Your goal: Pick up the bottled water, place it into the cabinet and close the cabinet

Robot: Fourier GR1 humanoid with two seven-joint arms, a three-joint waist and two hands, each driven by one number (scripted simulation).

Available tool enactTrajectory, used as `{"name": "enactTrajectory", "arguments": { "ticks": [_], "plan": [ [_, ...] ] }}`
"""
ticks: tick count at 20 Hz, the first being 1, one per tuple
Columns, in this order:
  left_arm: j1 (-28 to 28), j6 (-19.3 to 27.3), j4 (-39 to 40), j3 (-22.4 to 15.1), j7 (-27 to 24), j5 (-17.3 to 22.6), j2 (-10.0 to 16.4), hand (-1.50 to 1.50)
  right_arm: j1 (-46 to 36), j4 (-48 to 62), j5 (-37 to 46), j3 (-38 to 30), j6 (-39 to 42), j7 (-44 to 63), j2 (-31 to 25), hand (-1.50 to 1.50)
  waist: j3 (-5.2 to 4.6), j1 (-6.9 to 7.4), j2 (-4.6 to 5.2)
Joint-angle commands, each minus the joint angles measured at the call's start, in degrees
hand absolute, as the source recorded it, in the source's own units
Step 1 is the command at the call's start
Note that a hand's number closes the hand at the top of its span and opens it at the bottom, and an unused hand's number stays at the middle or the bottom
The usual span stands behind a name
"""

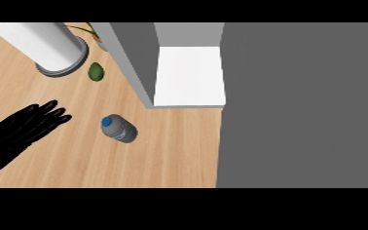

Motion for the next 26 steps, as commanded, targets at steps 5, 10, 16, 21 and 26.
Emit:
{"name": "enactTrajectory", "arguments": {
  "ticks": [5,10,16,21,26],
  "plan": [
    [-5.96,-2.36,10.30,3.02,-2.08,-6.81,-3.46,-1.50,8.60,-7.67,-0.56,1.06,1.35,-1.52,-0.52,-1.50,-0.01,-0.32,0.09],
    [-7.69,-2.02,14.78,3.77,-7.45,-18.10,-9.06,-1.50,12.34,-8.80,-3.17,-1.63,4.02,-5.07,-2.67,-1.50,-0.01,-0.44,0.09],
    [-12.55,-4.89,28.24,2.77,-17.31,-32.02,-11.25,-1.50,12.56,-7.40,-4.60,-3.27,5.50,-7.28,-2.74,-1.50,-0.05,-0.61,0.26],
    [-14.59,-0.69,36.09,1.45,-26.43,-41.86,-13.66,-1.50,18.32,-11.50,-0.60,1.56,5.45,-8.77,-1.72,-1.50,-0.14,-1.10,0.32],
    [-19.04,4.61,48.98,-0.30,-37.98,-49.84,-14.60,-1.50,19.10,-6.73,-0.69,-0.10,7.86,-13.51,-2.77,-1.50,-0.18,-1.42,0.62]
  ]
}}
